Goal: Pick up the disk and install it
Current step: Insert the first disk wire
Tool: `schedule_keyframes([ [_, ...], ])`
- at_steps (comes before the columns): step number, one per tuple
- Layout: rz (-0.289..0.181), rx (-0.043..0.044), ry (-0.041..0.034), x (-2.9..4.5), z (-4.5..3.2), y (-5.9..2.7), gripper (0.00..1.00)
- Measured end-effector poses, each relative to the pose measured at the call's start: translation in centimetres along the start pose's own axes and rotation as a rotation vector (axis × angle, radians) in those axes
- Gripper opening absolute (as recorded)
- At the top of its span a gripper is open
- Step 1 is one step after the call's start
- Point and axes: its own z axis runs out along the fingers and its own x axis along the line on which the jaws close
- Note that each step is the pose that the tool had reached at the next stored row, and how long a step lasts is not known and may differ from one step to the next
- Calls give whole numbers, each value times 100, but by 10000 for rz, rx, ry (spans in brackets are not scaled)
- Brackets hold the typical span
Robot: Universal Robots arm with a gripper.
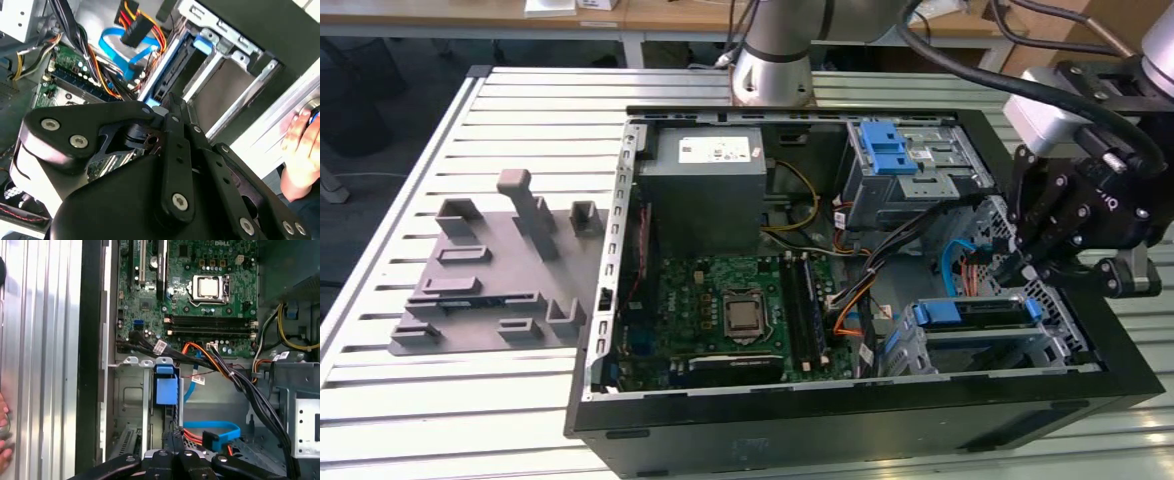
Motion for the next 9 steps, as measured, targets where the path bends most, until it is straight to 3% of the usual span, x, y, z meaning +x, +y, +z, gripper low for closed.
schedule_keyframes([
  [5, 0, 0, 2, -62, 8, -75, 11],
  [9, -1, -1, 6, -164, 14, -122, 11],
])
